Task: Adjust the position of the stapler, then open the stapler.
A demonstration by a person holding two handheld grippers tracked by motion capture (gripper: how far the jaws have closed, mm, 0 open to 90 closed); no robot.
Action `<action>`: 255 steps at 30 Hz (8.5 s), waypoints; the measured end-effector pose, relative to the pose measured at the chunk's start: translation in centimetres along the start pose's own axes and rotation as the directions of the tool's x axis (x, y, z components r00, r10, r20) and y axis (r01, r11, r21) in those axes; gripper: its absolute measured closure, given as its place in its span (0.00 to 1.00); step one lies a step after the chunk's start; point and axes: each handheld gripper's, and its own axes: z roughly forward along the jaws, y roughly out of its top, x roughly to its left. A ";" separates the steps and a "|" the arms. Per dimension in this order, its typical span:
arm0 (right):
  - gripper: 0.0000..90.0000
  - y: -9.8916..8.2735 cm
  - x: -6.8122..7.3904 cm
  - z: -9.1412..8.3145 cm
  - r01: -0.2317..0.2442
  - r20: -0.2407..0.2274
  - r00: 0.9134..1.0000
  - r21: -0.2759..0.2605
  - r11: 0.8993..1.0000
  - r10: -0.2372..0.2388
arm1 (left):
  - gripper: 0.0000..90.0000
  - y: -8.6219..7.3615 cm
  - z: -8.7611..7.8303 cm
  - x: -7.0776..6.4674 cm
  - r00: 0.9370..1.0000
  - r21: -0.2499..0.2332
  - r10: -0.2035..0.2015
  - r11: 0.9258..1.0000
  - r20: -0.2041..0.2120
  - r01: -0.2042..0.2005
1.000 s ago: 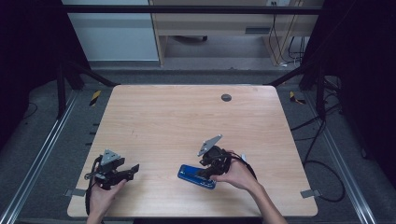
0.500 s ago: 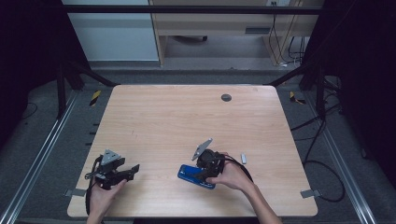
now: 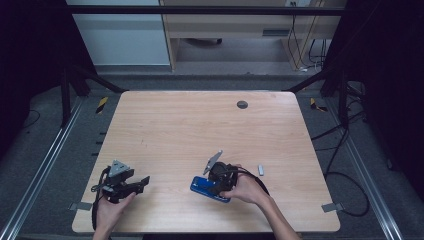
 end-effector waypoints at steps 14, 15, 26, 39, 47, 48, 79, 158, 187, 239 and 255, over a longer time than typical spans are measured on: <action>0.73 -0.2 -0.2 -0.3 0.029 -0.021 0.999 -0.004 1.000 -0.029 | 0.35 0.0 0.0 0.0 1.000 -0.003 -0.002 1.000 0.001 0.002; 0.73 -0.2 -0.2 -0.4 0.037 -0.025 0.999 0.002 0.999 -0.037 | 0.35 0.0 0.0 0.0 1.000 -0.002 -0.001 1.000 0.002 0.001; 0.73 -0.5 0.3 -1.1 0.196 -0.087 0.977 -0.003 0.981 -0.195 | 0.35 0.0 0.0 -0.1 1.000 -0.002 0.004 1.000 0.005 -0.004; 0.73 -1.5 0.1 -0.8 0.234 -0.105 0.966 -0.021 0.972 -0.235 | 0.35 0.0 0.2 -0.2 1.000 0.003 0.007 1.000 0.006 -0.007; 0.64 -1.5 0.2 -1.3 0.194 -0.095 0.976 -0.048 0.980 -0.197 | 0.35 0.0 0.2 -0.4 1.000 0.004 0.010 1.000 0.011 -0.010; 0.63 -1.6 0.3 -1.5 0.189 -0.091 0.977 -0.044 0.981 -0.192 | 0.35 0.0 0.2 -0.4 1.000 0.004 0.010 1.000 0.010 -0.010; 0.73 -1.6 0.3 -0.7 0.266 -0.095 0.960 0.008 0.964 -0.264 | 0.35 0.0 0.3 -0.4 1.000 0.011 0.016 1.000 0.011 -0.016; 0.99 -14.2 2.5 -5.7 -0.277 0.131 0.915 -0.481 0.832 0.381 | 0.45 7.2 0.5 -11.4 0.869 -0.074 0.376 0.925 0.321 -0.373; 1.00 -13.9 3.4 -4.6 -0.276 0.088 0.932 -0.455 0.847 0.352 | 0.52 10.1 2.8 -16.3 0.693 -0.024 0.533 0.801 0.485 -0.599; 1.00 -12.4 4.5 -2.3 -0.250 0.057 0.951 -0.441 0.862 0.305 | 0.66 10.3 8.9 -22.6 0.496 0.113 0.639 0.542 0.588 -0.832; 1.00 -12.3 4.4 -2.2 -0.250 0.058 0.949 -0.454 0.855 0.308 | 0.71 10.5 9.1 -23.0 0.463 0.110 0.653 0.505 0.600 -0.856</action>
